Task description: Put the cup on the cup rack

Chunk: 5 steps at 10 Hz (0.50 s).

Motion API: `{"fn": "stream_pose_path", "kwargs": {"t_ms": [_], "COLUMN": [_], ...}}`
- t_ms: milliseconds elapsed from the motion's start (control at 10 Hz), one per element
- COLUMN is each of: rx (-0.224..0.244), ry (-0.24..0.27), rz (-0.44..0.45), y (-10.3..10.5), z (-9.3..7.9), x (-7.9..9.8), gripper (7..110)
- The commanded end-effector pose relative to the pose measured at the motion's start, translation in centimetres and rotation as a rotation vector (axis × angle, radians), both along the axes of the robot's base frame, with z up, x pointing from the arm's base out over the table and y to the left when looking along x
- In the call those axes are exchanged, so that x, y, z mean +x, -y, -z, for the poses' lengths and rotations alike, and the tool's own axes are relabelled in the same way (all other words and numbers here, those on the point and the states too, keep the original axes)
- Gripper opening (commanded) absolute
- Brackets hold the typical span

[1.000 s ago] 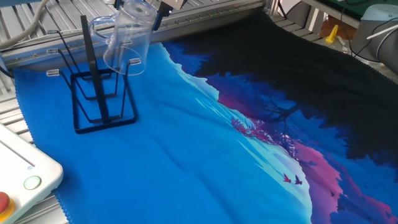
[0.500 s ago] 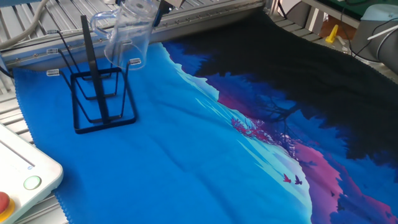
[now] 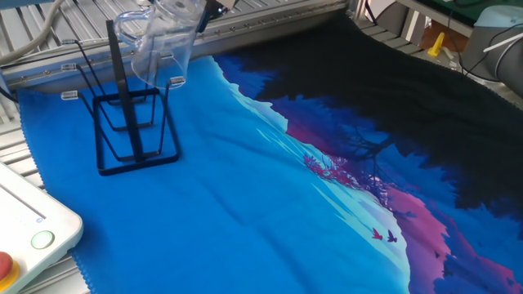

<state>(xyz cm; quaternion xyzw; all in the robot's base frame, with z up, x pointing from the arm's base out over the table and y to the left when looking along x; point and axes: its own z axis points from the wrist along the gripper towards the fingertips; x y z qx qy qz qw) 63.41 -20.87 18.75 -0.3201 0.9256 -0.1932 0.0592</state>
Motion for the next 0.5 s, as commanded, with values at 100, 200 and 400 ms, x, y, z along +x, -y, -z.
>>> {"fn": "stream_pose_path", "kwargs": {"t_ms": [100,200,400], "rx": [0.021,0.021,0.027], "ry": [0.007,0.007,-0.009], "rz": [-0.003,-0.003,0.002], "y": [-0.39,-0.40,-0.62], "z": [0.43,0.41,0.36], "x": [0.33,0.33,-0.13], "gripper": [22,22,22]}}
